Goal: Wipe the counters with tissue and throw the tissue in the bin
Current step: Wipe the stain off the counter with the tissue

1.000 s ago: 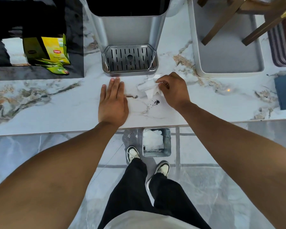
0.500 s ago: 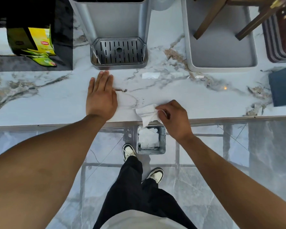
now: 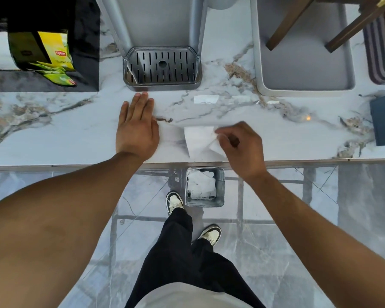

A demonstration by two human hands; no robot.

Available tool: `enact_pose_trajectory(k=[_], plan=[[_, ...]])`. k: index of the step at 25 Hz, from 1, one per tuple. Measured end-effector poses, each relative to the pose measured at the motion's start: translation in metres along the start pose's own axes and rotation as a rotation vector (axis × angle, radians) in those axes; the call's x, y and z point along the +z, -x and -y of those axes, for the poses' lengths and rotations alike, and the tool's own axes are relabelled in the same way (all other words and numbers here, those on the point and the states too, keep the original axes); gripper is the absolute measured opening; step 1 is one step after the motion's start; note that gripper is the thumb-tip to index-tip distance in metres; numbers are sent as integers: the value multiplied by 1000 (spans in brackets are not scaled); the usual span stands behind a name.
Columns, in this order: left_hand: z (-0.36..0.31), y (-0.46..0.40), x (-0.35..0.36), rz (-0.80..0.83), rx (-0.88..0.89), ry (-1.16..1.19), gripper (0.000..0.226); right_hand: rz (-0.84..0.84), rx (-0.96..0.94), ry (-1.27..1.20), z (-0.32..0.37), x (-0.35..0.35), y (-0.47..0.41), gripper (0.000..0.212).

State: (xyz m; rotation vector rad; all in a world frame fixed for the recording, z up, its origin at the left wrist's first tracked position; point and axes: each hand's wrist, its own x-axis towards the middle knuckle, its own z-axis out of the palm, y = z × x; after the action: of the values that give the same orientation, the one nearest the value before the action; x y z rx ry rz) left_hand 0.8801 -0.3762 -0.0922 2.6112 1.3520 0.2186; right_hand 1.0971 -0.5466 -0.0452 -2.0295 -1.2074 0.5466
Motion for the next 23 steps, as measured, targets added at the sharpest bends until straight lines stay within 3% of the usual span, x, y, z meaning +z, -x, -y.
enact_pose_trajectory(k=[3, 10, 17, 23], plan=[[-1, 0, -1, 3, 2, 3, 53, -51, -18, 30, 12, 14, -59, 12], [-1, 0, -3, 16, -2, 15, 52, 60, -27, 138, 33, 63, -109, 12], [-3, 0, -6, 37, -5, 10, 55, 237, -179, 86, 26, 54, -51, 16], [-2, 0, -3, 33, -8, 3, 52, 321, -119, 88, -6, 13, 26, 16]])
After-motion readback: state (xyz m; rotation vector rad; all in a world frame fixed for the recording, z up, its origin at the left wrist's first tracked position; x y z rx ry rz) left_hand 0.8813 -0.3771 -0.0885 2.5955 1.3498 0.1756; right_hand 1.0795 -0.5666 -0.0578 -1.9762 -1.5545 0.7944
